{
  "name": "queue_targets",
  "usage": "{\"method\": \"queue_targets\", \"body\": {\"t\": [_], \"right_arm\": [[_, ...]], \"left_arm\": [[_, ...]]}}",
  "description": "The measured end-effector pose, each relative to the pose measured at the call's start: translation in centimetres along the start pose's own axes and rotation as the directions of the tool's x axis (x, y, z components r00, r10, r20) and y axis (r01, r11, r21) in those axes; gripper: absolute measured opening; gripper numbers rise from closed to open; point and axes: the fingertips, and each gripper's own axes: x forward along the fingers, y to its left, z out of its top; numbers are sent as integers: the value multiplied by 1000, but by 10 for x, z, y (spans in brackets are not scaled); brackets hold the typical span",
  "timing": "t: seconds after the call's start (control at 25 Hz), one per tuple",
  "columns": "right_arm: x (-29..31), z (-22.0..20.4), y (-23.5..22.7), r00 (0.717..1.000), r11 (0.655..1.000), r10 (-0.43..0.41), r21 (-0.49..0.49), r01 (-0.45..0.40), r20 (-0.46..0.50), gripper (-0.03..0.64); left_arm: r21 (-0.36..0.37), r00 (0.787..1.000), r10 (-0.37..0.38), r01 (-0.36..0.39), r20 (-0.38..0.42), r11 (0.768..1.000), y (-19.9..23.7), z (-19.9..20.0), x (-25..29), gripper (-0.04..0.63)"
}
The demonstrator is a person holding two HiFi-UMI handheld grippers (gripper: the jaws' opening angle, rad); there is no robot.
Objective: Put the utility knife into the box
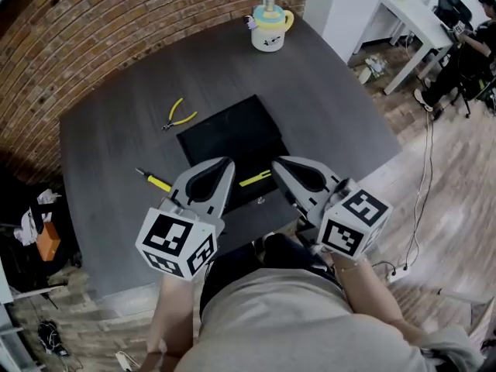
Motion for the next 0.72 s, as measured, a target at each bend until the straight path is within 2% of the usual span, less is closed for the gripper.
{"method": "queue_targets", "body": {"t": [0.24,0.44,0.72], "right_arm": [[9,-3,13,998,999,46,-24,-46,-31,6],[12,-9,15,995,996,77,-27,-79,-62,6],[22,-20,25,986,991,126,-32,-130,-114,6]], "left_arm": [[-59,996,79,-76,47,995,10,-1,-19,26],[-79,991,129,-126,29,989,10,-15,-29,26],[-144,984,178,-177,0,974,8,-34,-37,26]]}}
